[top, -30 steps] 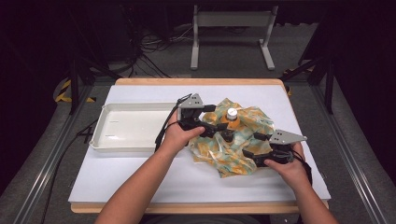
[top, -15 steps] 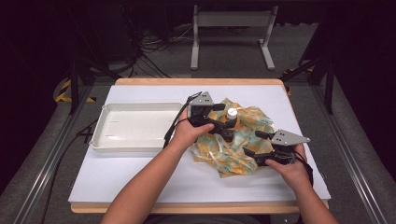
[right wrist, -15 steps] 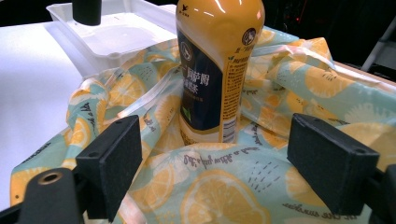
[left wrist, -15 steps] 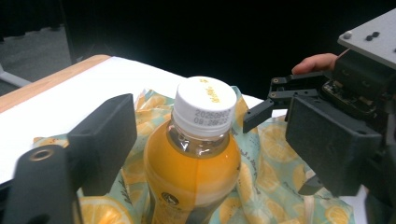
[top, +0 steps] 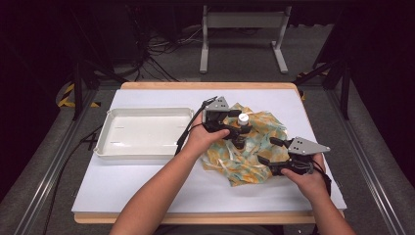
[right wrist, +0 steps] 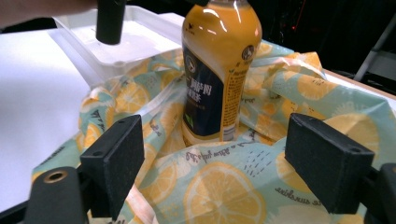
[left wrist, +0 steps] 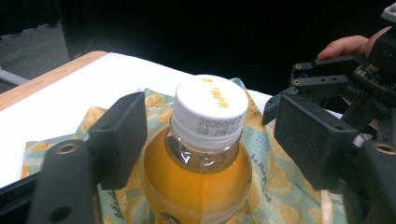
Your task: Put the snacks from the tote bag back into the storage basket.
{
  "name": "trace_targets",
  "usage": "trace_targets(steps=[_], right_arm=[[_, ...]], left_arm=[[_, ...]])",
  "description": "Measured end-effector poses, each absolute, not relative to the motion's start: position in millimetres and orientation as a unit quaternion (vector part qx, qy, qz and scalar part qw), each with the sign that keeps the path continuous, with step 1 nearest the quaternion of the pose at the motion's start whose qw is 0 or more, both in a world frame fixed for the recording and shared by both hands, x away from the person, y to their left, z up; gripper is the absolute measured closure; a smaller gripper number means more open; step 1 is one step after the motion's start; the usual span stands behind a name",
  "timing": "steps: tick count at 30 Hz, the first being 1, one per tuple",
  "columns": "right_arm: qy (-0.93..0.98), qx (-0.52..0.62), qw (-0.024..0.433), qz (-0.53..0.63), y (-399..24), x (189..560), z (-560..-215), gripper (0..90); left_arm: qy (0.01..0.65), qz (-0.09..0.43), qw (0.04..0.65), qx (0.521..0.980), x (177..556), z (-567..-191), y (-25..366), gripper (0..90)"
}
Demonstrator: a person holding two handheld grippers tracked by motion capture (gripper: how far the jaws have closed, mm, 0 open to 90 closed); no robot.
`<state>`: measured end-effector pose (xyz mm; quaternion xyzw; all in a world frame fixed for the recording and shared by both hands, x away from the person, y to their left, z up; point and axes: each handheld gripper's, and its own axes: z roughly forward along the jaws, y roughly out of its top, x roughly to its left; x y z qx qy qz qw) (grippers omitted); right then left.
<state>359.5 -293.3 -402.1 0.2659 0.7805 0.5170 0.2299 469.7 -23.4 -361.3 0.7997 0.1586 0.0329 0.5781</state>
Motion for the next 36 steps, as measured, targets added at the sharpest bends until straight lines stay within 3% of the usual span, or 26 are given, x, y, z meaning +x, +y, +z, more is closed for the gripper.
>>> trace_targets(steps=[13, 36], right_arm=[[0.774, 0.264, 0.223, 0.531, -293.9, 358.0, -399.3, 20.5], [0.775, 0.264, 0.217, 0.531, -293.6, 358.1, -399.8, 20.5]], left_arm=[[0.145, 0.044, 0.583, 0.798, 471.3, -360.0, -20.3, 56.4], [0.15, 0.064, 0.565, 0.809, 460.2, -335.1, -24.3, 58.3]])
